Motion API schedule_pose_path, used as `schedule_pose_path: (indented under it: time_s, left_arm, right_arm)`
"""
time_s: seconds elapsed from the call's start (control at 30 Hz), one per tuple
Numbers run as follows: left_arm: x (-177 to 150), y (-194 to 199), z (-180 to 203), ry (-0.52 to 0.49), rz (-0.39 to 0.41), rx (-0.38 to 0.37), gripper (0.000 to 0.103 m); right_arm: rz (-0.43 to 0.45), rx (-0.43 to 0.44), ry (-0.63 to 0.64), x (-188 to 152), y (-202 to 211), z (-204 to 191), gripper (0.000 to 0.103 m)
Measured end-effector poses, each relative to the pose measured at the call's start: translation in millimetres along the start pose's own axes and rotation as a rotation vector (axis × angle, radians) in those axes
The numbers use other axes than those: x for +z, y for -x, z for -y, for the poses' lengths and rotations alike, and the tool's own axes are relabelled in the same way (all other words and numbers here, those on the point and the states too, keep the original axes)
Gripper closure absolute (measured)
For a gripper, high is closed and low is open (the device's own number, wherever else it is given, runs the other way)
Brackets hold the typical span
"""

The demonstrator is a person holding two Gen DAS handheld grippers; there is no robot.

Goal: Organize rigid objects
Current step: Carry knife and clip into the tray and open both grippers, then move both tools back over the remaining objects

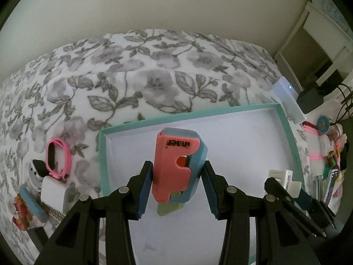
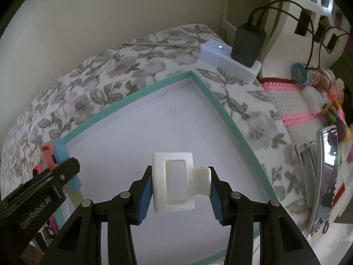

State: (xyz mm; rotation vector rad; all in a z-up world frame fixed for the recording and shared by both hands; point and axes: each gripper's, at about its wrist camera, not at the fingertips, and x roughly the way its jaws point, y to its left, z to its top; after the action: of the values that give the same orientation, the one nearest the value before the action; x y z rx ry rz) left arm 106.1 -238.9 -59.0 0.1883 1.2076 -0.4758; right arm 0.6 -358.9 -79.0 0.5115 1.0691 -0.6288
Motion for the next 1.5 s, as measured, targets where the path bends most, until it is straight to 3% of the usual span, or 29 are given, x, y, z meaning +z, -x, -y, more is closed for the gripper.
schedule_pose_path:
  time_s: [0.5,0.63,0.8,0.83,0.87,0.9,1.0,1.17,1.27,1.5]
  left_arm:
    - [2.3,-12.3,1.0,0.001,-0.004,0.015,0.055]
    - [3.1,-6.8,-2.2,0.01,0.01,0.017,0.045]
    - [3.5,2.6,-7.8,0.021,0.033,0.028,0.043]
    - [3.3,4.1,-9.0,0.023,0.037,0.029,0.041]
    - [3.1,6.1,-10.7,0.026,0.041,0.033,0.032]
    - [2.6,7.7,-12.2,0.029,0.046,0.036,0.025]
    - [0.9,13.2,-17.4,0.039,0.064,0.044,0.023]
    - [-3.0,23.0,-25.8,0.049,0.094,0.059,0.02]
    - [-5.2,28.8,-30.9,0.06,0.117,0.062,0.007]
    - [-14.2,42.7,-47.7,0.098,0.164,0.062,0.003]
  right_arm:
    - [-0.018,0.009,0.03,3.3,-9.7,-5.5,0.054]
    - [-0.011,0.008,0.037,4.0,-7.4,-6.2,0.054]
    - [-0.001,0.01,0.04,4.9,-3.1,-7.1,0.054]
    - [0.0,0.009,0.042,5.1,-2.3,-7.5,0.054]
    - [0.003,0.01,0.044,5.3,-1.2,-7.6,0.053]
    - [0.009,0.01,0.046,5.6,0.8,-7.9,0.051]
    - [0.034,-0.004,0.056,6.8,7.2,-8.4,0.039]
    - [0.038,-0.003,0.058,5.7,11.1,-8.4,0.037]
    - [0.039,-0.006,0.068,3.7,12.9,-9.6,0.031]
    - [0.071,-0.02,0.109,-5.1,18.0,-15.8,0.005]
